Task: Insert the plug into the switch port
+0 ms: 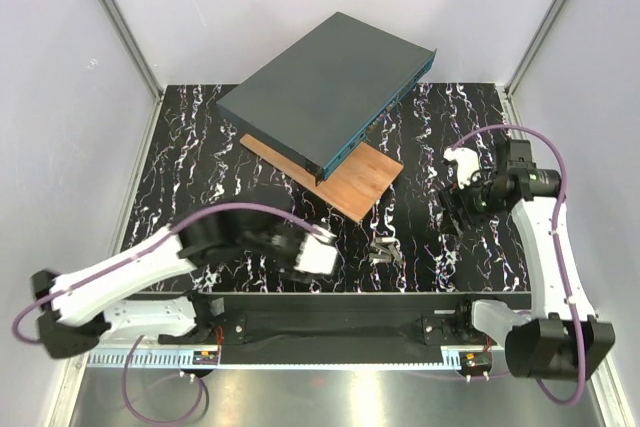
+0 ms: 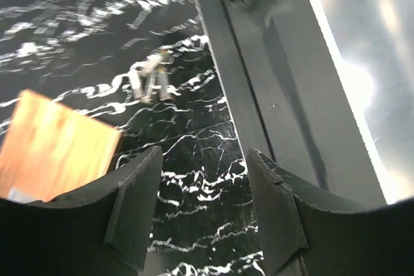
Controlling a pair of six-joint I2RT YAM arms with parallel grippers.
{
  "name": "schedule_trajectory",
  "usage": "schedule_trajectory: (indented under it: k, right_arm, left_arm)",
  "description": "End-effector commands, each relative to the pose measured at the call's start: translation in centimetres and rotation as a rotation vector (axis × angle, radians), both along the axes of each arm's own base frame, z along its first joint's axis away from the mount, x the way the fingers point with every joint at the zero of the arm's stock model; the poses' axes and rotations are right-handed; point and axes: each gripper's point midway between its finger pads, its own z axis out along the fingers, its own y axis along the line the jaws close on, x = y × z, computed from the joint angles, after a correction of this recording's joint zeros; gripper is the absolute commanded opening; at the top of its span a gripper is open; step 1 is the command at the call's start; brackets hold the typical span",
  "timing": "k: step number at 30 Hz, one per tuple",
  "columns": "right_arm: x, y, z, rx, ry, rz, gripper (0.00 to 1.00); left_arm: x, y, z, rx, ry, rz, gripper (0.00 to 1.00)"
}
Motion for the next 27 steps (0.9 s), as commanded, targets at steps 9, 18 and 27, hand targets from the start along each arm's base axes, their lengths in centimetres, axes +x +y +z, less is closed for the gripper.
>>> schedule_trajectory:
  k: [9,18,27]
  right_arm:
    - [5.0,-1.2,1.9,0.013,-0.111,-0.163,0.76]
    - [6.8,-1.4,5.1,0.142,-0.167,-0.272,0.74]
    - [6.6,-1.2,5.5,0.202,-0.153,-0.320,0.74]
  left_arm:
    - [2.4,-13.8,-10.5,0.224,-0.064,0.015,0.47]
    - [7.6,-14.4,-15.7,0.336,-0.075,0.192,0.39]
    - [8.5,-15.1,-18.3,0.363,-0.035,0.145,0.36]
